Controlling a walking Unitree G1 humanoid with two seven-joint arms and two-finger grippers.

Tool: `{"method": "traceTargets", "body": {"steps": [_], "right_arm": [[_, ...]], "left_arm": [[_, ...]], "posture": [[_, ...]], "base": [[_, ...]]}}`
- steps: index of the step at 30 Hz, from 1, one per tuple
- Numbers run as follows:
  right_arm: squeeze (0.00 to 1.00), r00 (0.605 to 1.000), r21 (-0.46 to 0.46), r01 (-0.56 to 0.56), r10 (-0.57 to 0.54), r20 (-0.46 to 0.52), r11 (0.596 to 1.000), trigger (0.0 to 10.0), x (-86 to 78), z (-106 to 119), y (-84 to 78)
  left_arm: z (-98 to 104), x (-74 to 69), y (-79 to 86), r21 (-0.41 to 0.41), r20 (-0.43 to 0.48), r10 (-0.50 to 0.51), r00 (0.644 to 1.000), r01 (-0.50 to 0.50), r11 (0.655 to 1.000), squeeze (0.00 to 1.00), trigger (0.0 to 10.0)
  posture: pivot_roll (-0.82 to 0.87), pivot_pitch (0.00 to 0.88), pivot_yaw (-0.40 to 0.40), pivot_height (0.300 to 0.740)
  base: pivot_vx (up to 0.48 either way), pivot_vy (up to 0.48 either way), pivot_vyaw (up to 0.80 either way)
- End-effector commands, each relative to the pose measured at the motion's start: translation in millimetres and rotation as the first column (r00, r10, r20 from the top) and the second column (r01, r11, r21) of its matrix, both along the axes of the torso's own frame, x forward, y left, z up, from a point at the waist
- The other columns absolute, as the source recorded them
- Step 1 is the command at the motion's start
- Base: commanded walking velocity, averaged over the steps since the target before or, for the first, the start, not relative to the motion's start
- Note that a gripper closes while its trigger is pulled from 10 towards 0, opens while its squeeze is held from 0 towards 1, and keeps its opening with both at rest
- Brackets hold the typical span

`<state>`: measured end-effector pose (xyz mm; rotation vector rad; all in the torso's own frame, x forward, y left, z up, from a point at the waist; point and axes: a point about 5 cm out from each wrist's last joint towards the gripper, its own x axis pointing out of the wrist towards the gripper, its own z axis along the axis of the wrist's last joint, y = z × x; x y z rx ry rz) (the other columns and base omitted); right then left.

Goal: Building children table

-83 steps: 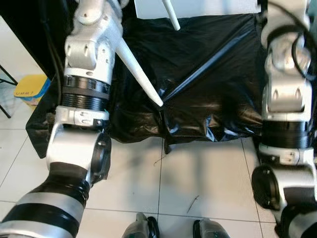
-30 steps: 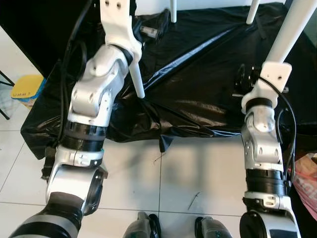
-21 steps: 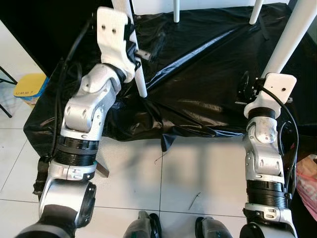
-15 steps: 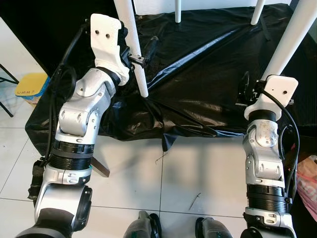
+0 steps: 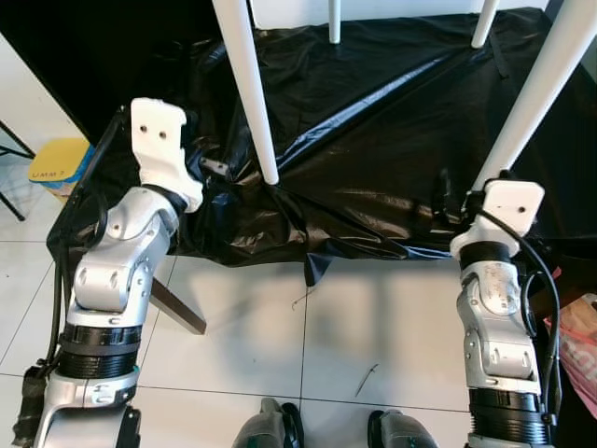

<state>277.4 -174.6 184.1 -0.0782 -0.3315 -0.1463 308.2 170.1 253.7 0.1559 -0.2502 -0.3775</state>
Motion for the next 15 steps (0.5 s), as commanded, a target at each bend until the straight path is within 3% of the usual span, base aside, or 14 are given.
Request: {"method": "traceTargets", "body": {"steps": [1,6,8,15], "right_arm": [[0.0,0.998,0.008,-0.061,0.061,-0.012,0.998,10.0,-6.1,-7.1,5.9],[0.0,0.994,0.009,-0.109,0.109,-0.028,0.994,10.0,-10.2,-13.0,8.6],[0.0,0.979,0.008,-0.199,0.199,-0.051,0.98,10.0,-15.9,-21.0,12.9],[0.0,0.95,-0.01,-0.301,0.299,-0.086,0.953,10.0,-22.7,-30.9,16.8]], "left_arm": [[-6.6,-5.3,13.9,0.022,-0.017,0.035,0.999,-0.034,0.999,0.0,10.0],[-15.6,-10.6,21.6,0.017,-0.038,0.052,0.998,-0.051,0.999,0.0,10.0],[-35.0,-20.9,29.2,-0.017,-0.075,0.072,0.995,-0.073,0.997,0.0,10.0],[-50.6,-31.6,33.9,-0.041,-0.087,0.088,0.992,-0.092,0.995,0.0,10.0]], "posture": [[-0.05,0.139,0.112,0.74],[-0.05,0.136,0.115,0.74],[-0.05,0.13,0.119,0.74],[-0.06,0.131,0.119,0.74]], "base": [[0.0,0.0,0.0],[0.0,0.0,0.0],[0.0,0.0,0.0],[0.0,0.0,0.0]]}}
